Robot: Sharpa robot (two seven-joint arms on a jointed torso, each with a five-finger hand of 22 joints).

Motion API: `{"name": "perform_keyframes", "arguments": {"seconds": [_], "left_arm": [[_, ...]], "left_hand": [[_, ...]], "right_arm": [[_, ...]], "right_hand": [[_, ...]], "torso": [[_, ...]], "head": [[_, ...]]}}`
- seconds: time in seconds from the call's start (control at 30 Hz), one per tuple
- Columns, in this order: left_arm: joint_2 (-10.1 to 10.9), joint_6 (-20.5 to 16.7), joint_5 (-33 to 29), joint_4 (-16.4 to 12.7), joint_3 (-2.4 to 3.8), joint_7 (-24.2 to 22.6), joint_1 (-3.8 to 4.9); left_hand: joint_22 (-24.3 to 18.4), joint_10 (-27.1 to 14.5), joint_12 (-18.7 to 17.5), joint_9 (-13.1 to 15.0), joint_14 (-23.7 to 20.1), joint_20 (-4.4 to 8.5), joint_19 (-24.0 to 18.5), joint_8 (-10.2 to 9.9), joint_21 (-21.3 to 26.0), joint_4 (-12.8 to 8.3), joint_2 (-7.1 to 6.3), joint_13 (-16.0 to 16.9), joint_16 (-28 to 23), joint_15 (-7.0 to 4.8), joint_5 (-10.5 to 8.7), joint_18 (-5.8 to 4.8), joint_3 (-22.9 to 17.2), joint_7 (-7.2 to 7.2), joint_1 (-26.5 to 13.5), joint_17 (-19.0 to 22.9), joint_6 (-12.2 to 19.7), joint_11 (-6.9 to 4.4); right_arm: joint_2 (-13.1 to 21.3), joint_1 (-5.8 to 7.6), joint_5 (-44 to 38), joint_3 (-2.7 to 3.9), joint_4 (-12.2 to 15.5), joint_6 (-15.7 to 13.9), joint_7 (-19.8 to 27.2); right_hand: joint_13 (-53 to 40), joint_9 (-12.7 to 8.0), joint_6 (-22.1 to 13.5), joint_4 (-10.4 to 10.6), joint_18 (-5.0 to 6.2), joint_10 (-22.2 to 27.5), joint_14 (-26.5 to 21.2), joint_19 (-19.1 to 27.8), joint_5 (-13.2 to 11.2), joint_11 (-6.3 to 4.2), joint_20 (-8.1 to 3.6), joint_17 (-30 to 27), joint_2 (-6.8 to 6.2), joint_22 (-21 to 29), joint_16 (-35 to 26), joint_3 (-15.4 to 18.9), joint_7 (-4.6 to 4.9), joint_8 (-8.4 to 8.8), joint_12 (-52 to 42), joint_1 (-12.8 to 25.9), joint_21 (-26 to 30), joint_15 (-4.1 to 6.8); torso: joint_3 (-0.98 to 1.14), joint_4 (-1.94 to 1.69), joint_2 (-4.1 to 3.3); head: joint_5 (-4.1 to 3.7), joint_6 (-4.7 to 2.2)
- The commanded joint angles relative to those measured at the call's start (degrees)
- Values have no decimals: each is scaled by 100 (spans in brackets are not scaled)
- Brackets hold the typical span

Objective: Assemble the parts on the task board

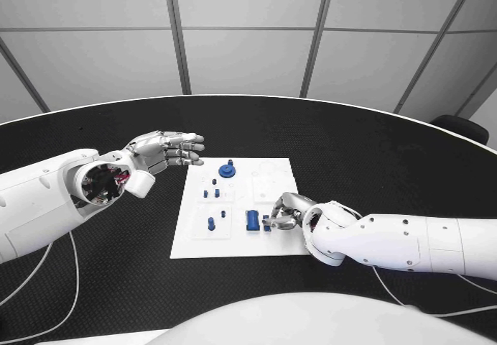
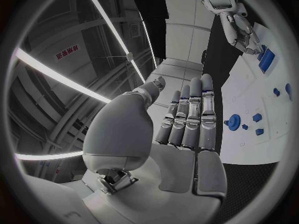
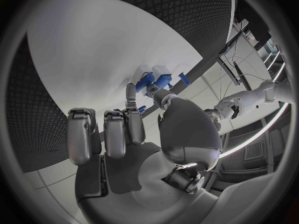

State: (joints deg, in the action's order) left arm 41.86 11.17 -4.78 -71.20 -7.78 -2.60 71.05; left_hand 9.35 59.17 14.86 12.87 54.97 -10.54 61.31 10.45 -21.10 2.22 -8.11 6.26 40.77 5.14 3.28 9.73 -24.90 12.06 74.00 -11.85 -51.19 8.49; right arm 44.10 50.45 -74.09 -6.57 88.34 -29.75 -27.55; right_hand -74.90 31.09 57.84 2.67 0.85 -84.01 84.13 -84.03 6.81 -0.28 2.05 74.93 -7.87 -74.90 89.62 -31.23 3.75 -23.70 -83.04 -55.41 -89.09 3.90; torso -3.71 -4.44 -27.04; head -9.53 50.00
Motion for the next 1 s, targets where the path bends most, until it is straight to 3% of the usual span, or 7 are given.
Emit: {"name": "perform_keyframes", "arguments": {"seconds": [0.03,0.4,0.8,1.0], "left_arm": [[3,0,0,-6,0,-2,0],[5,-3,0,-10,0,-5,0],[9,3,0,-14,0,-8,-1],[16,3,0,-22,0,-8,-1]], "left_hand": [[-7,-38,20,-6,-38,-3,46,-3,34,41,-5,-3,-21,13,-24,69,-7,6,32,-6,47,7],[-7,-38,20,-6,-38,-3,46,-3,34,41,-5,-3,-21,13,-24,69,-7,6,32,-6,47,7],[-7,-38,20,-6,-38,-3,46,-3,34,41,-5,-3,-21,13,-24,69,-7,6,32,-6,47,7],[-7,-38,20,-6,-38,-3,46,-3,34,41,-5,-3,-21,13,-24,69,-7,6,32,-6,47,7]], "right_arm": [[-43,0,0,1,-65,-14,31],[-29,0,0,2,-120,-114,174],[63,-1,0,0,81,-287,510],[147,-1,0,-1,144,-234,509]], "right_hand": [[-1156,25,81,-52,-77,-298,587,-591,-66,-51,-57,1507,15,-1498,38,10,-31,-68,4,-108,-48,57],[-1157,51,79,69,-77,-301,587,-591,-374,-58,-75,1507,-18,-1499,38,177,-33,-124,4,-22,-49,69],[-1167,68,66,384,-80,-310,587,-593,-370,-61,-83,1507,-145,-1502,38,597,-39,-169,-13,208,-61,71],[-1167,72,58,373,-79,-310,587,-592,-354,-67,-87,1507,-119,-1501,38,621,-47,-177,-12,102,-58,77]], "torso": [[6,-9,-11],[4,4,-2],[-1,-6,-4],[-6,-4,-5]], "head": [[10,0],[10,0],[-7,0],[-8,0]]}}
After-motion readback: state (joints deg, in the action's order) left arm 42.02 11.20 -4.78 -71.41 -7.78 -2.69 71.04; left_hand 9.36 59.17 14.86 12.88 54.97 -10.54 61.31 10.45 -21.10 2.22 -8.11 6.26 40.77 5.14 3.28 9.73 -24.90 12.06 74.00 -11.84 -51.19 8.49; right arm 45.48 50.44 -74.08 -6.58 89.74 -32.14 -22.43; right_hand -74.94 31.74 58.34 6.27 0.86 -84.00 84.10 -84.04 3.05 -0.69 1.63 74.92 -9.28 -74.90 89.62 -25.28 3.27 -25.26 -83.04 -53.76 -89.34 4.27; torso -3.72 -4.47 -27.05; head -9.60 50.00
